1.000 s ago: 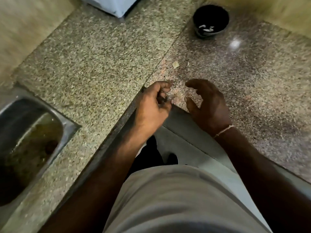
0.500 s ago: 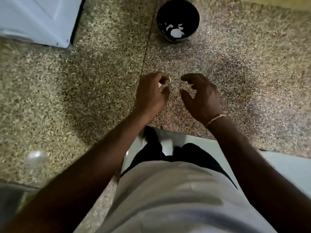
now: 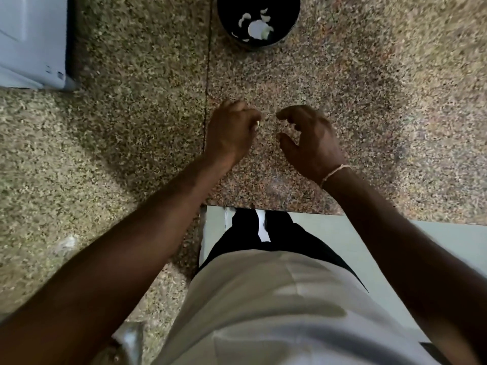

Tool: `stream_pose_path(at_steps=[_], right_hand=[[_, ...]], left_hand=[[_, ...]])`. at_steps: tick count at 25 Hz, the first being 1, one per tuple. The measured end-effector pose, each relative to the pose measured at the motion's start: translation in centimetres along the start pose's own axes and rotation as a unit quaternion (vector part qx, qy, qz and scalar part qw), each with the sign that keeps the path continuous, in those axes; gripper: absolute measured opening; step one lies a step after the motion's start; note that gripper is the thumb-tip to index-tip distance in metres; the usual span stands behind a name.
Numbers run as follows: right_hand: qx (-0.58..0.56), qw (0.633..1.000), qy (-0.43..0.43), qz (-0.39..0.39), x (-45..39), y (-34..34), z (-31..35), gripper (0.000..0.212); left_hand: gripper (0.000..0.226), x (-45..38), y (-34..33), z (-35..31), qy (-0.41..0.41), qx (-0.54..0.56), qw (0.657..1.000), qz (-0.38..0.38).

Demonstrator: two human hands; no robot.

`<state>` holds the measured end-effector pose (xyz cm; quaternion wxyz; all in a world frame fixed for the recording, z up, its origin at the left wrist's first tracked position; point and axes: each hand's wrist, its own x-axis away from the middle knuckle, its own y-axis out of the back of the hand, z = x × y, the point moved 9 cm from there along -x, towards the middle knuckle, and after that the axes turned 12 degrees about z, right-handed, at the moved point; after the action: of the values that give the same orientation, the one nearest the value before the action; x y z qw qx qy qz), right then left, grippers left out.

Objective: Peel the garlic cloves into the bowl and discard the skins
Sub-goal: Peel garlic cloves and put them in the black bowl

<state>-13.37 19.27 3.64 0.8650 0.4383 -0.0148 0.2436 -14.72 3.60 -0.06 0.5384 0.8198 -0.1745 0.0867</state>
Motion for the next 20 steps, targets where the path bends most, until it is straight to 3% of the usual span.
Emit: stream_pose_path(at_steps=[7,11,15,20], right_hand=[[-0.035,0.999,0.003,-0.012,-1.8,0.5,-0.6,0.035],[-0.049,0.998,0.012,-0.046,-3.6,2.4,-0.7,0.036],[-0.047,0.994,0.027,-0.092,-7.2,5.8,0.3,0.038],[-0.038,0.99,0.049,-0.125,-11.4,8.9,2.1,0.037]], left_hand=[[0.012,-0.6,0.0,-0.5,0.012,0.003,1.0,-0.005],[0.013,-1.1,3.8,-1.3,0.015,0.108,0.991,-0.076],[0.015,-3.7,9.5,-1.5,0.011,0.136,0.975,-0.174],[0.022,-8.2,12.1,-0.5,0.034,0.14,0.976,-0.165]])
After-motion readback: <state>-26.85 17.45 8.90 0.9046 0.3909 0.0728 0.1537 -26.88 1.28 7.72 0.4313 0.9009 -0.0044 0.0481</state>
